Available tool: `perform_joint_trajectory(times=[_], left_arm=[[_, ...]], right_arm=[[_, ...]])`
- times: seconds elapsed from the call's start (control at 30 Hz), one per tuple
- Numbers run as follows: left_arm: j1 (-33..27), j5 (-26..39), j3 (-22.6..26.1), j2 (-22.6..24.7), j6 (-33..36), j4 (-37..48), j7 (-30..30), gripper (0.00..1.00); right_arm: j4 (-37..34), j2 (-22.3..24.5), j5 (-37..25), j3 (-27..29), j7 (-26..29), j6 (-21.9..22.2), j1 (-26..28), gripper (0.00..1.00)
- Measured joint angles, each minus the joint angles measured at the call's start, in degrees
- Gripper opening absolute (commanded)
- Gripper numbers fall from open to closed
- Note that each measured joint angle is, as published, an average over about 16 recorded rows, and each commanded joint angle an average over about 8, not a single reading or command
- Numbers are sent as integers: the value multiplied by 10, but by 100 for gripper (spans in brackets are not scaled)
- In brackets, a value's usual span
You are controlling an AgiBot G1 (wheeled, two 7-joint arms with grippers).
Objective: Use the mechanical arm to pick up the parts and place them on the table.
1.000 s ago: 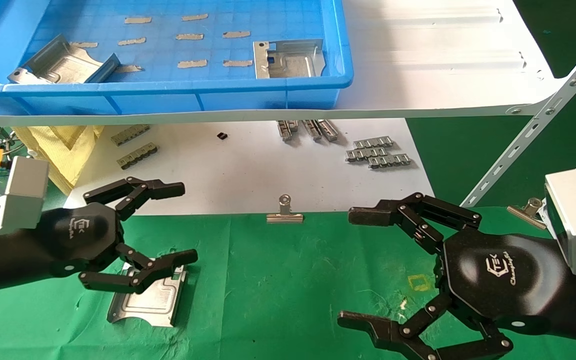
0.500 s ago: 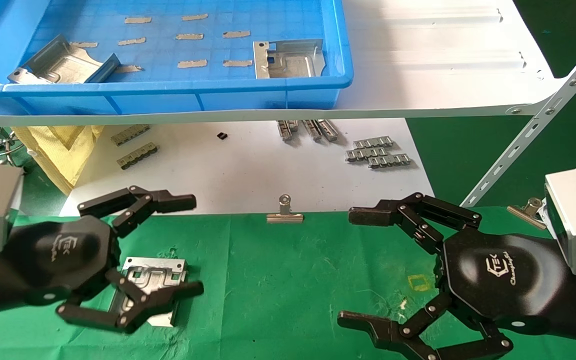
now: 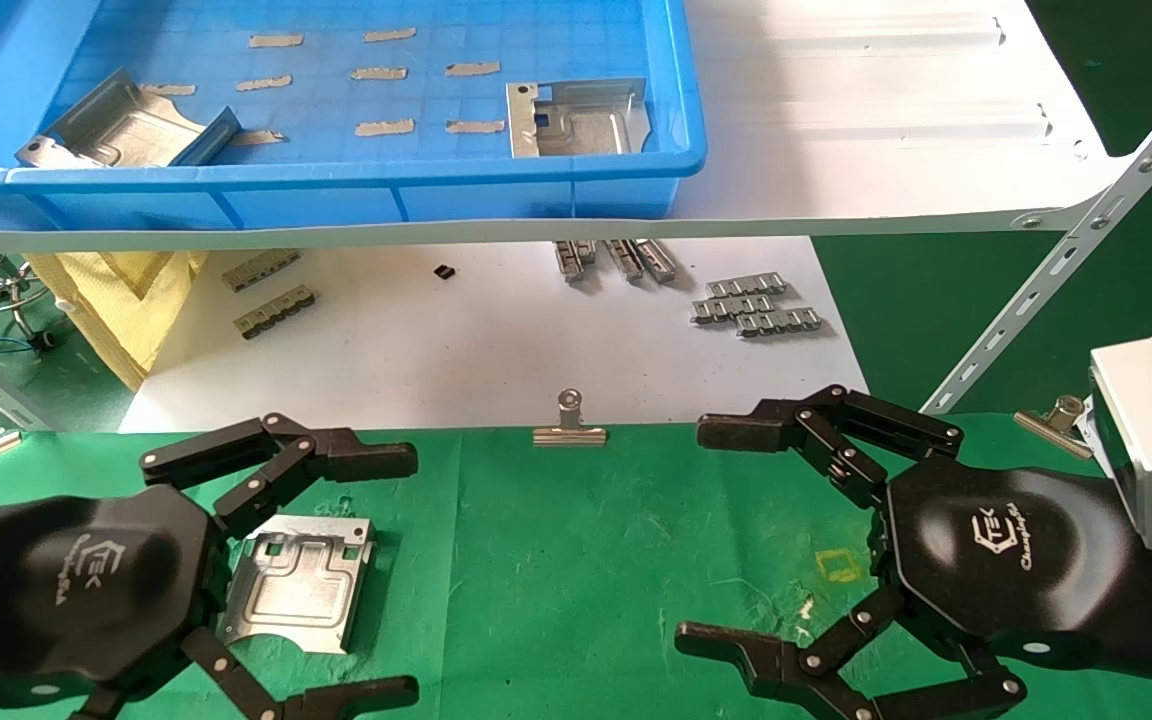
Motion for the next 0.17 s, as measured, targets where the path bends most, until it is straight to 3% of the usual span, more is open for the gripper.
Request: perform_joint_trajectory(times=[0.17], left_arm=[[4, -2, -4, -2, -1, -11, -4, 100]], right_arm=[[0, 0, 0, 0, 0, 0, 0, 100]])
